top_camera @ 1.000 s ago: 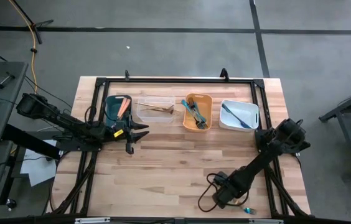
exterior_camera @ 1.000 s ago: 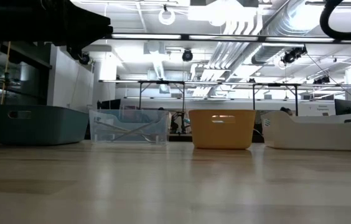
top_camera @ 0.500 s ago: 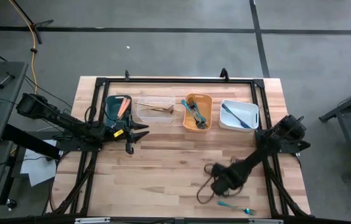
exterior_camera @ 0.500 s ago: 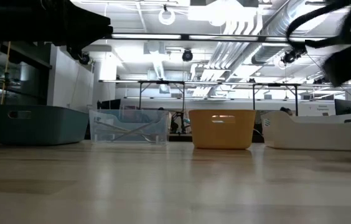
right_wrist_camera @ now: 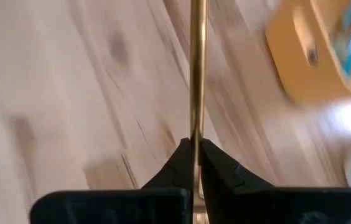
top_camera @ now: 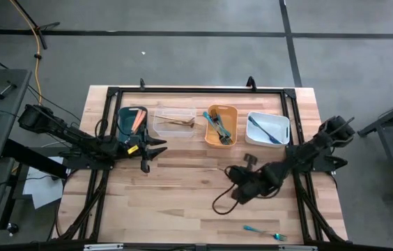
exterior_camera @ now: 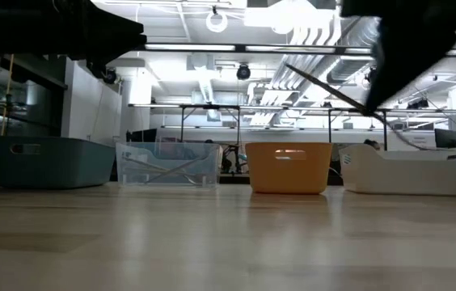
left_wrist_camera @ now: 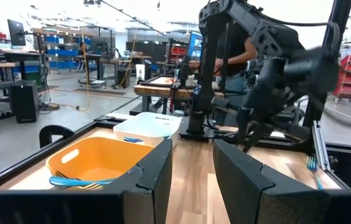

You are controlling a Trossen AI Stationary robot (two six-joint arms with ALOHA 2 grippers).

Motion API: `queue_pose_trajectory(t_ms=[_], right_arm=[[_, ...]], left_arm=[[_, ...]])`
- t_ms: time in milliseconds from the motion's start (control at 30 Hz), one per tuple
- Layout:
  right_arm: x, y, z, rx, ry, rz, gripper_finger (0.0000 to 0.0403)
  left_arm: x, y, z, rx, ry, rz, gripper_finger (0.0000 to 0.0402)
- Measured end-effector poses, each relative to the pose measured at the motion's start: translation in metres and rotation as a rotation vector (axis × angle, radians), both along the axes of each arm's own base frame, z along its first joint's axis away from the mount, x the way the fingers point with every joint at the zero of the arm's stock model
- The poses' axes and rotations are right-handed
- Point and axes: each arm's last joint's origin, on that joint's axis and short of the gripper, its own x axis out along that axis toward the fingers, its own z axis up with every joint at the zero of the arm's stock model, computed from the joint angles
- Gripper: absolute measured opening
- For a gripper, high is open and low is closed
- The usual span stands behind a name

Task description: Sort silverware by color (type)

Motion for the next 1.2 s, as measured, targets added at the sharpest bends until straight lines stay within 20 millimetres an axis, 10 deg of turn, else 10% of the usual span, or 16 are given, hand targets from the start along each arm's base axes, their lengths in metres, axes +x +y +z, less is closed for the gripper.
queue_pose_trajectory(t_ms=[433,700,1200], right_arm=[[0.06,-0.014,0.029,-0.059,-0.466,0.312,0.0003],[0.057,-0.059,-0.011,0.061,-0.745,0.36,0.0004],[0.061,-0.118,-0.001,-0.074,-0.992,0.269,0.0005]], left_arm=[[0.0,0.0,0.0,-0.019,-0.003,-0.002,0.0111],[0.0,0.0,0.0,-0.006,-0.001,-0.002,0.0111],[0.0,-0.002,0.0,0.107,0.01,-0.043,0.0111]])
